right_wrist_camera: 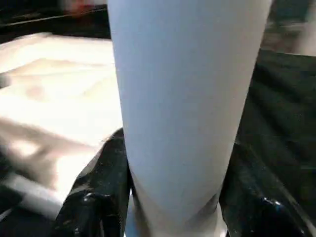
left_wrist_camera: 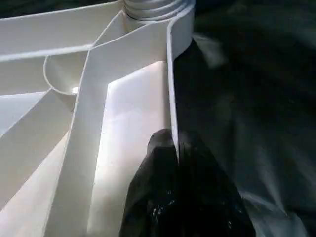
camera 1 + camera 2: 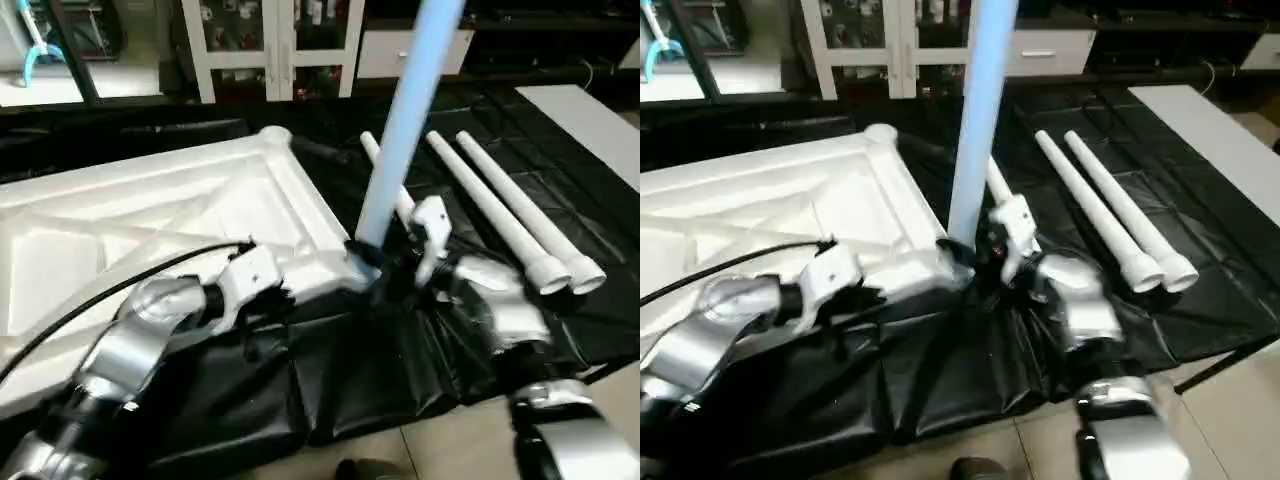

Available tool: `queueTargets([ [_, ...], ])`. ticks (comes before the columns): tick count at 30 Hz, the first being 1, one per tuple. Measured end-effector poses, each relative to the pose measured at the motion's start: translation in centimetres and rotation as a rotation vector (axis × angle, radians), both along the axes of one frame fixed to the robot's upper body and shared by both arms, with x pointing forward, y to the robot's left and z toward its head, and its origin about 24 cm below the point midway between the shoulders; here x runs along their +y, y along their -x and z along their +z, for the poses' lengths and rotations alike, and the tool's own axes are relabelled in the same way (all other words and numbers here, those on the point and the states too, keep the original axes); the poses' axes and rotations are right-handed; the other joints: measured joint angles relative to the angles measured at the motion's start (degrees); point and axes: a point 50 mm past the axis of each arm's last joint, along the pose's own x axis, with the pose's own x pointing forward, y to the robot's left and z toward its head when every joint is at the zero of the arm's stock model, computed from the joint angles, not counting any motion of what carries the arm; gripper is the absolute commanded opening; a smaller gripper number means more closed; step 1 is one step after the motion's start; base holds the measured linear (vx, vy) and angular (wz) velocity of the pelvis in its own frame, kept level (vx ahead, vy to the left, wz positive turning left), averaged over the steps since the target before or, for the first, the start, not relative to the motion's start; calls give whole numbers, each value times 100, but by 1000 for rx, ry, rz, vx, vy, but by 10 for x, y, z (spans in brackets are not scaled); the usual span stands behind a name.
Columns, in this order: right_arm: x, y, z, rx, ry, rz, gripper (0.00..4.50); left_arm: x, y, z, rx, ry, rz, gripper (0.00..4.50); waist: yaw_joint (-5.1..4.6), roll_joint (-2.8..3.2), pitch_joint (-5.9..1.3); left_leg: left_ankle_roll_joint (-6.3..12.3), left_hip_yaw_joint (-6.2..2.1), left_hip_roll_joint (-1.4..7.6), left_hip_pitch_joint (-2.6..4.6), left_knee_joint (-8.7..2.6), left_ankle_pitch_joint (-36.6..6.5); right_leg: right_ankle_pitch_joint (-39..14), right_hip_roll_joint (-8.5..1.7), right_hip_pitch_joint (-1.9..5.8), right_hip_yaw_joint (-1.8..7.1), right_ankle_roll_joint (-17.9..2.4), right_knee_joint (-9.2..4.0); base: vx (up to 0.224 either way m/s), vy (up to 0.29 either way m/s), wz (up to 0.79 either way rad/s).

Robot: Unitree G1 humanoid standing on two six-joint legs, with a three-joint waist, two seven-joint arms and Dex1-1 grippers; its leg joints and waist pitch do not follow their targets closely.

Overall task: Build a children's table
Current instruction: Rotate leg to tighten

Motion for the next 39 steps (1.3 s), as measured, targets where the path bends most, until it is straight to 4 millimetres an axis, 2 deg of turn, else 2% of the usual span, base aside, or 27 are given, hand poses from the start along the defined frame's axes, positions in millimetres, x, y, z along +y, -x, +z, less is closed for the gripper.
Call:
queueTargets([
  [6,23,-15,3,44,-40,-330,195,-27,-14,1,14,33,153,0,-8,-2,-3,-2,-1,-1,0,0,1,19,0,6,0,-31,-2,0,0,0],
  [11,30,-16,4,39,-44,-399,195,-33,-16,2,24,44,167,0,-5,-29,-20,-7,-2,-2,-3,-15,-3,17,0,5,-2,-28,-8,0,0,0],
  [14,29,-15,6,25,-67,-317,195,-23,-13,2,4,26,135,0,-47,-30,-20,-6,-1,1,-16,-24,-3,17,3,0,-4,-28,-6,0,0,0],
  [16,23,-13,6,19,-80,-230,251,-16,-9,2,-11,17,109,0,-44,-28,-19,-6,-2,6,-21,-34,-2,11,6,-4,-11,-18,-6,0,0,0],
  [19,11,-4,5,9,-87,-30,268,0,1,3,-30,-1,33,0,-31,-18,-12,14,-3,12,-29,-46,9,4,11,-11,-17,-10,-4,0,0,0],
  [22,-1,3,5,15,-42,157,305,15,13,4,-23,-5,-61,0,-2,-6,-5,20,-3,15,-34,-42,12,3,12,-37,-19,-11,1,0,0,0],
  [25,-14,9,7,16,29,326,329,21,21,4,-10,-15,-148,0,51,-4,-3,22,2,14,-41,-29,11,2,6,-38,-18,-12,2,0,0,0],
  [31,-27,13,8,22,94,416,329,21,22,4,-5,-11,-181,0,146,-3,-3,22,10,9,-36,-16,12,4,0,-35,-7,-15,11,0,0,0],
  [33,-29,13,7,26,93,420,295,21,22,3,-5,-10,-181,0,149,-3,-3,22,10,9,-35,-16,12,4,0,-35,-7,-15,15,0,0,0],
  [35,-29,14,7,27,91,428,293,21,21,3,-5,-10,-181,0,149,-3,-3,22,10,9,-33,-16,12,4,0,-35,-7,-15,18,0,0,0],
  [39,-25,14,5,34,61,433,254,21,21,3,-5,-9,-179,0,149,-2,-2,22,10,10,-35,-3,12,4,0,-36,-4,-15,29,0,0,0],
])
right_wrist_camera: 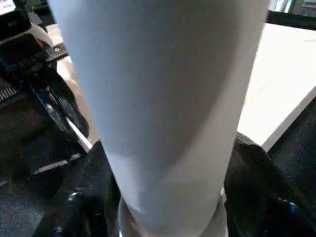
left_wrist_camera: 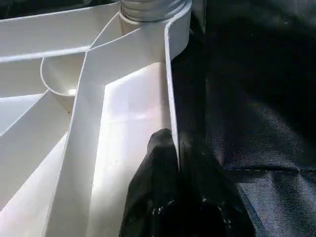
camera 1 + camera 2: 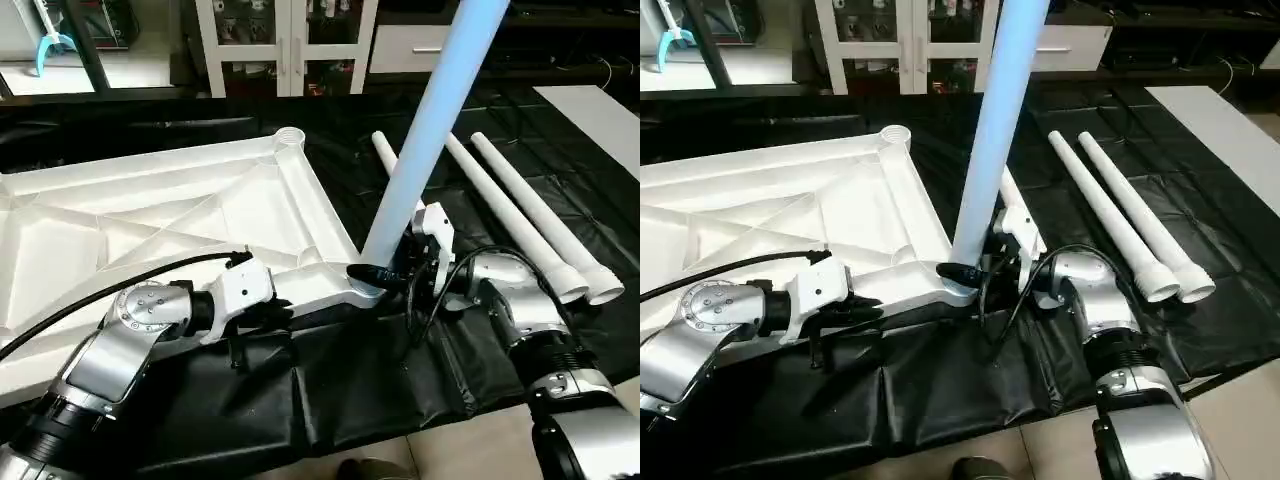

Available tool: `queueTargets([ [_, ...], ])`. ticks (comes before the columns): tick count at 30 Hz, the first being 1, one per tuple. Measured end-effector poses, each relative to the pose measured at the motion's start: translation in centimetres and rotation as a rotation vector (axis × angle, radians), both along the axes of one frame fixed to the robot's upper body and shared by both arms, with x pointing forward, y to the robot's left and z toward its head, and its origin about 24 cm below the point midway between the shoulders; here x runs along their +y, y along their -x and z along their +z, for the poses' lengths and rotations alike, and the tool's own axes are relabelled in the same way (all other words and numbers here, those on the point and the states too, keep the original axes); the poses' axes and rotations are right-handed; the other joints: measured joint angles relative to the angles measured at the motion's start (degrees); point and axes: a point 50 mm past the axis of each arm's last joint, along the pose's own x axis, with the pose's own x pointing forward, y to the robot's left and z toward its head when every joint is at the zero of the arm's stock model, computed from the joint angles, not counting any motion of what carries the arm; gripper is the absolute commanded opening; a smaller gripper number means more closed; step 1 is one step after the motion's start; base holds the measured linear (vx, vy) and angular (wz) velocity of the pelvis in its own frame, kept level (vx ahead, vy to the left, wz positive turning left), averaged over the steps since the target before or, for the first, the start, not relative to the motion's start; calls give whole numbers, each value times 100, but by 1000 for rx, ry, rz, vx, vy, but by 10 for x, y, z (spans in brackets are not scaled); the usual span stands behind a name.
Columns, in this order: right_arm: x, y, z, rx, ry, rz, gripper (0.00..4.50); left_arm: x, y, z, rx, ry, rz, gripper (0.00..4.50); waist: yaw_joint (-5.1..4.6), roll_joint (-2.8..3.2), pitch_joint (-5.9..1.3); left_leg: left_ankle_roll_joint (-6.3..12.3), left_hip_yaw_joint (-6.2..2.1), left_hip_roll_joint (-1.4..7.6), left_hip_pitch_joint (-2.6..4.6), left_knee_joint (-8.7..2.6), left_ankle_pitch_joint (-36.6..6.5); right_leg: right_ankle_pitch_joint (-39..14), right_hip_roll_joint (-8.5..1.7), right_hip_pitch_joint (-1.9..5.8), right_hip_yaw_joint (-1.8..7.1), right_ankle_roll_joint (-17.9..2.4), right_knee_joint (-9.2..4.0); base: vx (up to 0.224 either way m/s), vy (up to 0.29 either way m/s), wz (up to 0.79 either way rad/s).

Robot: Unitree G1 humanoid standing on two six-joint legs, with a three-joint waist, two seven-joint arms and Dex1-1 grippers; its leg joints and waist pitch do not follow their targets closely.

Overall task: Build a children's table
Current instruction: Rotate leg to tighten

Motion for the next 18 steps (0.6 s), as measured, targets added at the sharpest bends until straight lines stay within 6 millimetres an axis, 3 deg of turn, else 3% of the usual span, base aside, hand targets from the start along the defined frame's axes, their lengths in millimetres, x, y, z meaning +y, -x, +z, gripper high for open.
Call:
queueTargets([
  [4,4,-1,-1,-3,-6,-14,218,1,0,-1,6,0,5,0,-8,0,1,-1,-1,1,2,10,0,0,0,0,1,0,10,0,0,0],
  [10,13,-4,-2,-14,-10,-86,209,3,-4,-1,13,6,42,0,-52,-4,3,-21,-2,2,12,30,-11,0,0,0,8,0,37,0,0,0],
  [14,23,-9,-4,-23,-19,-222,204,-1,-10,-2,15,23,100,0,-87,-6,3,-34,-4,2,20,39,-17,0,0,3,10,0,46,0,0,0],
  [18,34,-21,-7,-12,-37,-481,201,-22,-26,-4,10,35,187,0,-108,-6,3,-37,-5,-3,27,48,-16,-1,-2,20,17,2,42,0,0,0],
])
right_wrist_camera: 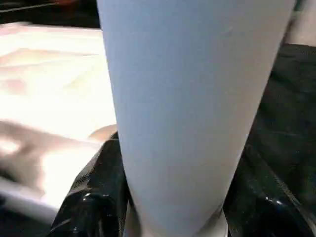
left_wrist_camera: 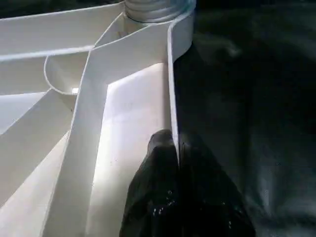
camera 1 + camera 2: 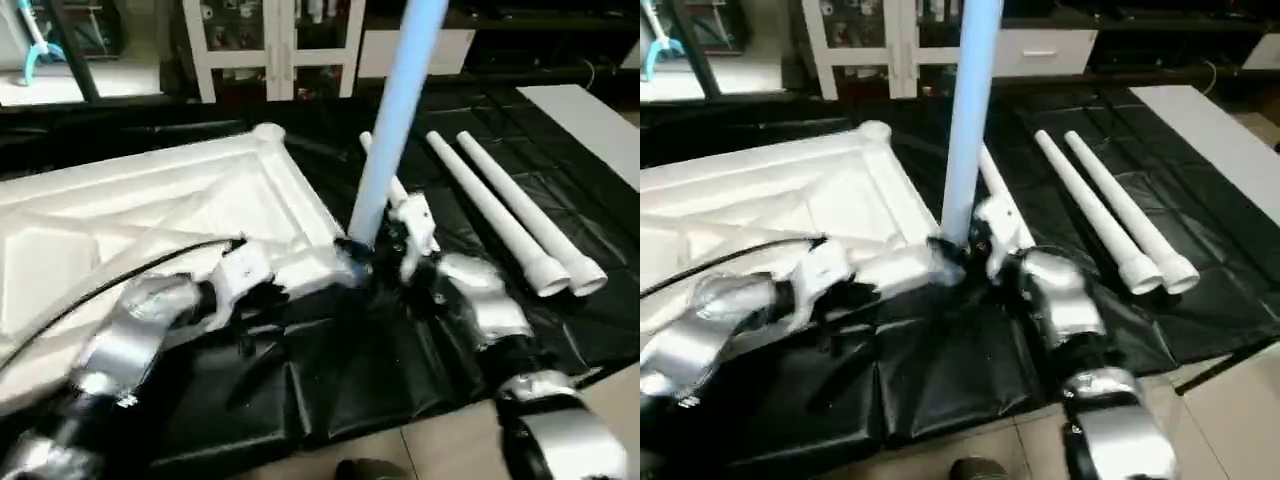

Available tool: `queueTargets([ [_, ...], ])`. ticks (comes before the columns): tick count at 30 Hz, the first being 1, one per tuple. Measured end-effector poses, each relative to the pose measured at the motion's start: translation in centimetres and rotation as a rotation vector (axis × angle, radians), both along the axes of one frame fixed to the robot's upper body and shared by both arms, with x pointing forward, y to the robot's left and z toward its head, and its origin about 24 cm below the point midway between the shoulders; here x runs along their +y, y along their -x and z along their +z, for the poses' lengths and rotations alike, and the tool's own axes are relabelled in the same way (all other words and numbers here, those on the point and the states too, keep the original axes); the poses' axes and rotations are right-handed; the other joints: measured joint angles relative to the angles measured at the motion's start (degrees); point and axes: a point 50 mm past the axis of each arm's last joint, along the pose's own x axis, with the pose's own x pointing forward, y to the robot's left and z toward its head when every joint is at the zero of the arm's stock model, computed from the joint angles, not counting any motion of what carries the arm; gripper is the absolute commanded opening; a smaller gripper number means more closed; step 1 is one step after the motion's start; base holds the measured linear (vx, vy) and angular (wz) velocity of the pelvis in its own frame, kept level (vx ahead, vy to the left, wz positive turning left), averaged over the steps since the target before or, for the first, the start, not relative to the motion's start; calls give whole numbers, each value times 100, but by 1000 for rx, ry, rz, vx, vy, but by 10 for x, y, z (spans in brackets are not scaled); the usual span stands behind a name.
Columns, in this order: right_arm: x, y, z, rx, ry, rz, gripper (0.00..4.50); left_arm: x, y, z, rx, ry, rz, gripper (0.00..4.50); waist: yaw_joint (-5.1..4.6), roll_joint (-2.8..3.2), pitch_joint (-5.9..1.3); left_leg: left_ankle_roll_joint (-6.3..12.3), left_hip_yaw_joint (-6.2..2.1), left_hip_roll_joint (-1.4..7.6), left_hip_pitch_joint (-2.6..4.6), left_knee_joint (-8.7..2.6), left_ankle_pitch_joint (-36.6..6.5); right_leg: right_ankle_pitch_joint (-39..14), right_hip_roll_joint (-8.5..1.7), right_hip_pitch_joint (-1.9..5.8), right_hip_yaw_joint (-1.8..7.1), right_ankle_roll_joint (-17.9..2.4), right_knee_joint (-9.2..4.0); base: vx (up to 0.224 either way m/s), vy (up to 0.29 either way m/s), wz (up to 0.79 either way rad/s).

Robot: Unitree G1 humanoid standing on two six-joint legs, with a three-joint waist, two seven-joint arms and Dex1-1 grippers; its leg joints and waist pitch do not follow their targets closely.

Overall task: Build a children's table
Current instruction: Rotate leg to tighten

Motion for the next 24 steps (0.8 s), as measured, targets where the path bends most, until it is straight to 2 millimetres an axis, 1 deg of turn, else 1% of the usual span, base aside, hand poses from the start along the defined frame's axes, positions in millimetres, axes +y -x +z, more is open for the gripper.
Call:
queueTargets([
  [3,0,-10,1,40,-17,-223,199,-28,-13,-1,5,20,91,0,38,5,1,0,4,-7,6,0,0,-6,-5,24,12,10,-13,0,0,0],
  [5,0,-11,0,46,-17,-275,199,-35,-15,-2,8,26,108,0,53,5,-1,0,1,-7,7,-2,0,-16,-4,36,8,27,-30,0,0,0],
  [6,1,-12,0,50,-22,-328,199,-41,-17,-2,20,34,121,0,67,11,-4,1,-2,-7,4,-3,0,-16,-5,45,6,27,-38,0,0,0],
  [8,2,-12,0,51,-25,-362,199,-44,-18,-2,23,38,126,0,71,12,-6,2,1,-9,4,-3,-1,-15,-6,50,9,26,-47,0,0,0],
  [11,2,-12,1,46,-29,-353,199,-43,-18,-2,16,33,116,0,64,11,-7,3,0,-9,0,-10,-2,-4,-6,56,6,8,-65,0,0,0],
  [14,-1,-10,2,32,-32,-242,199,-33,-13,0,-4,16,80,0,24,12,-7,4,-1,-8,-19,-16,-2,-3,-5,40,1,6,-67,0,0,0],
  [15,-4,-9,4,24,-28,-178,255,-26,-10,0,-15,3,61,0,2,12,-7,4,-5,-6,-27,-20,-3,-3,-5,33,-5,5,-65,0,0,0],
  [16,-7,-8,5,20,-25,-107,269,-21,-8,1,-26,-5,37,0,-9,13,-6,5,-5,-5,-30,-30,-2,-3,-4,25,-6,5,-66,0,0,0],
  [18,-7,-3,6,18,-49,16,277,-8,-2,2,-44,-17,-3,0,-46,22,0,19,-5,2,-47,-50,6,-7,3,21,-13,11,-64,0,0,0],
  [19,-10,-2,7,13,-44,52,289,-2,0,2,-49,-23,-16,0,-52,28,3,21,-5,4,-49,-56,8,-7,5,15,-16,12,-64,0,0,0],
  [20,-12,-1,9,9,-41,103,289,4,3,3,-48,-21,-37,0,-62,30,5,31,-4,6,-51,-61,14,-8,9,8,-15,13,-63,0,0,0],
  [21,-14,1,10,2,-28,162,310,9,8,3,-40,-18,-67,0,-54,34,7,34,-5,9,-50,-67,16,-11,10,7,-19,17,-63,0,0,0],
  [22,-15,3,11,-6,-16,204,310,12,13,3,-33,-14,-91,0,-46,38,9,35,-4,10,-38,-67,17,-12,10,1,-20,17,-63,0,0,0],
  [24,-19,7,13,-21,18,314,310,21,19,4,-25,-24,-128,0,-29,38,11,36,-2,11,-45,-65,17,-13,10,-10,-20,16,-62,0,0,0],
])
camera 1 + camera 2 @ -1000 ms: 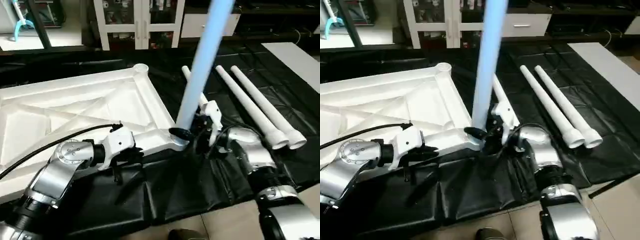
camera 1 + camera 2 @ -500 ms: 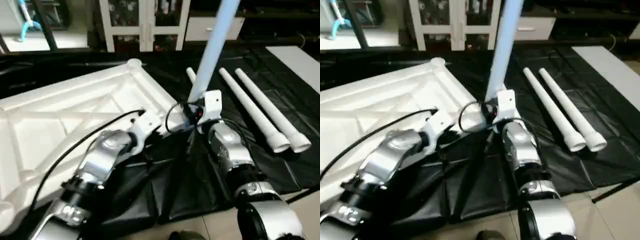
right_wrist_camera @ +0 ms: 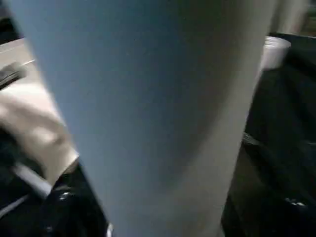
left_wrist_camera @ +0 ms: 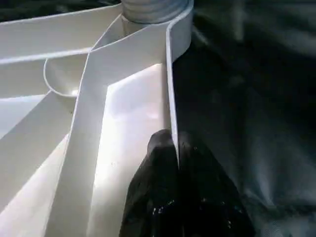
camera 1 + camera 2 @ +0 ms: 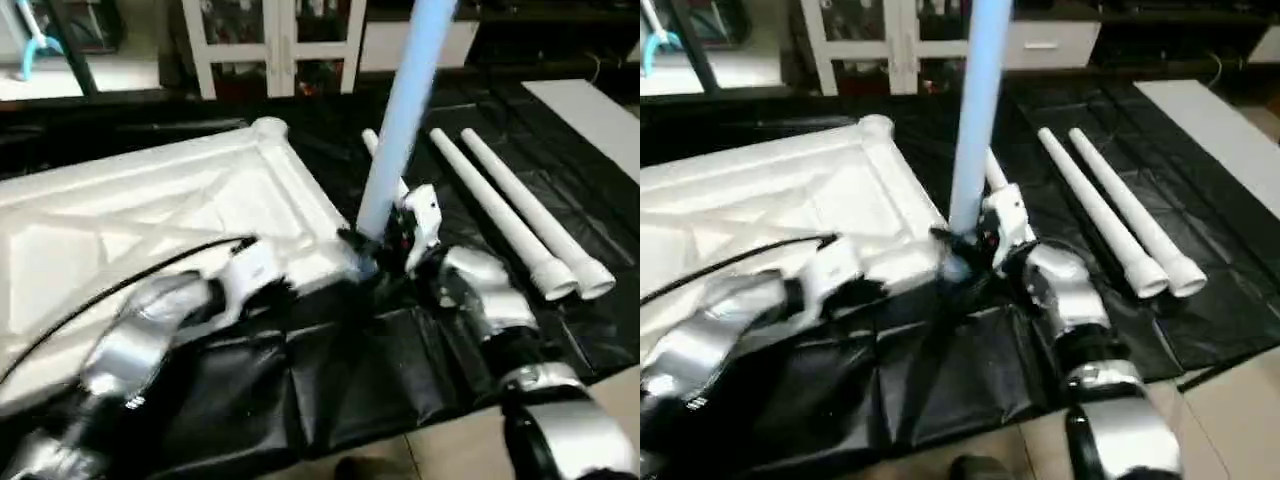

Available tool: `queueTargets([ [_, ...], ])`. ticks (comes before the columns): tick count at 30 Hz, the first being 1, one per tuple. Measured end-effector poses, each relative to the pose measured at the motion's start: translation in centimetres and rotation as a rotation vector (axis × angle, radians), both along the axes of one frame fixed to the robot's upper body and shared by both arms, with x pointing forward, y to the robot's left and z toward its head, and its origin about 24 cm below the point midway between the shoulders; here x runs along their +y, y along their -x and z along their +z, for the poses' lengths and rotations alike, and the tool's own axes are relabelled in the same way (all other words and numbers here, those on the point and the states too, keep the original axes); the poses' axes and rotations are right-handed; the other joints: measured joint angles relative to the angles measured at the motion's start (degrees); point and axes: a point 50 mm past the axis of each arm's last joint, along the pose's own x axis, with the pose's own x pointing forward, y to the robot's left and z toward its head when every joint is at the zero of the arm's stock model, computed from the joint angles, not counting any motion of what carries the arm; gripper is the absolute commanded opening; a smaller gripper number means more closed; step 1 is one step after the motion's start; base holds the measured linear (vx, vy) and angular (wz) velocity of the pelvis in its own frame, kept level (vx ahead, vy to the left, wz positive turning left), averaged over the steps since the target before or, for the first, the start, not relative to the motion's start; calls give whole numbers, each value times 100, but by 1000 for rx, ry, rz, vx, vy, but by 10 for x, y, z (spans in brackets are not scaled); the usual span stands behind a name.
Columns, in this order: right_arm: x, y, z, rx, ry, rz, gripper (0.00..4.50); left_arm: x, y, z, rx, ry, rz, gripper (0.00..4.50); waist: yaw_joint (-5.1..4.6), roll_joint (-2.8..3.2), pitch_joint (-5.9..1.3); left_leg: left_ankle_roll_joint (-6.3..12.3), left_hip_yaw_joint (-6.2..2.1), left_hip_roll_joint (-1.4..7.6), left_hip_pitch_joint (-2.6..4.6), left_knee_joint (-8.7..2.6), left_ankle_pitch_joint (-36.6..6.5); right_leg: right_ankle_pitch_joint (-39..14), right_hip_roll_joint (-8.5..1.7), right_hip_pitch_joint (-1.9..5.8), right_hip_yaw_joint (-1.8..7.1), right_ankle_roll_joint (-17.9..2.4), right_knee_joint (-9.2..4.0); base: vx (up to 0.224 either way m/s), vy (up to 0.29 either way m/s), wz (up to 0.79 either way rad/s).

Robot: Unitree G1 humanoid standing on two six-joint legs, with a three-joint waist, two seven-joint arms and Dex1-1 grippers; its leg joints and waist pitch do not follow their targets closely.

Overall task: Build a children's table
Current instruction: Rotate leg to tighten

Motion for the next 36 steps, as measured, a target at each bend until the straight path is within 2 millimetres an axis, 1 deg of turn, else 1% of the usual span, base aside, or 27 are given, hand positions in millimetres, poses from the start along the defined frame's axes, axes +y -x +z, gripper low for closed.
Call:
queueTargets([
  [4,-5,6,1,0,34,136,310,6,6,0,5,-7,-45,0,20,-1,1,0,3,-2,-3,10,0,1,-3,-1,5,-2,0,0,0,0],
  [6,-8,7,1,5,36,167,310,6,6,1,6,-6,-54,0,30,2,3,0,5,-2,-3,14,0,2,-4,-1,7,-4,4,0,0,0],
  [11,-10,9,1,18,22,195,254,6,6,1,7,-4,-55,0,60,4,5,-1,5,-1,1,18,0,2,-4,-2,7,-4,17,0,0,0],
  [12,-10,10,1,20,15,195,254,6,6,1,8,-4,-54,0,71,5,5,-1,5,-1,3,19,0,2,-4,-2,8,-3,19,0,0,0],
  [13,-10,10,0,22,8,195,236,6,5,1,8,-4,-54,0,78,5,5,0,5,-1,3,19,0,2,-4,-2,8,-3,20,0,0,0],
  [16,-10,11,0,18,6,195,213,6,5,1,8,-3,-54,0,87,5,5,-1,6,-1,5,22,1,2,-4,-2,10,-4,24,0,0,0],
  [19,-10,11,-1,16,7,193,206,6,5,1,10,-2,-54,0,94,5,5,-1,6,0,6,22,1,2,-4,-2,9,-4,25,0,0,0],
  [23,-6,10,-2,14,5,162,202,7,4,0,15,0,-40,0,71,4,5,-2,7,0,10,30,0,2,-4,-1,12,-4,33,0,0,0],
  [26,0,7,-4,7,12,80,200,4,1,-1,16,19,2,0,57,3,4,-22,6,0,24,37,-10,3,-4,12,14,-5,39,0,0,0],
  [27,4,3,-5,6,0,-2,199,2,-2,-3,17,18,33,0,45,2,4,-30,7,0,41,39,-14,3,-4,25,15,-5,42,0,0,0],
  [28,6,2,-6,7,-3,-46,199,0,-4,-3,15,19,46,0,36,2,4,-34,7,0,48,39,-17,3,-5,31,16,-4,42,0,0,0],
  [32,16,-7,-9,18,-22,-275,198,-16,-14,-5,8,32,121,0,18,1,2,-37,6,-2,56,40,-16,3,-5,40,19,-4,42,0,0,0],
  [33,20,-12,-9,27,-37,-381,197,-23,-19,-5,5,33,153,0,17,-1,0,-51,5,-3,56,40,-7,3,-5,40,18,-4,42,0,0,0],
  [36,25,-16,-11,53,-59,-531,197,-40,-26,-5,5,38,206,0,23,-14,-8,-54,3,-5,55,40,-5,2,-6,45,19,-3,40,0,0,0],
])
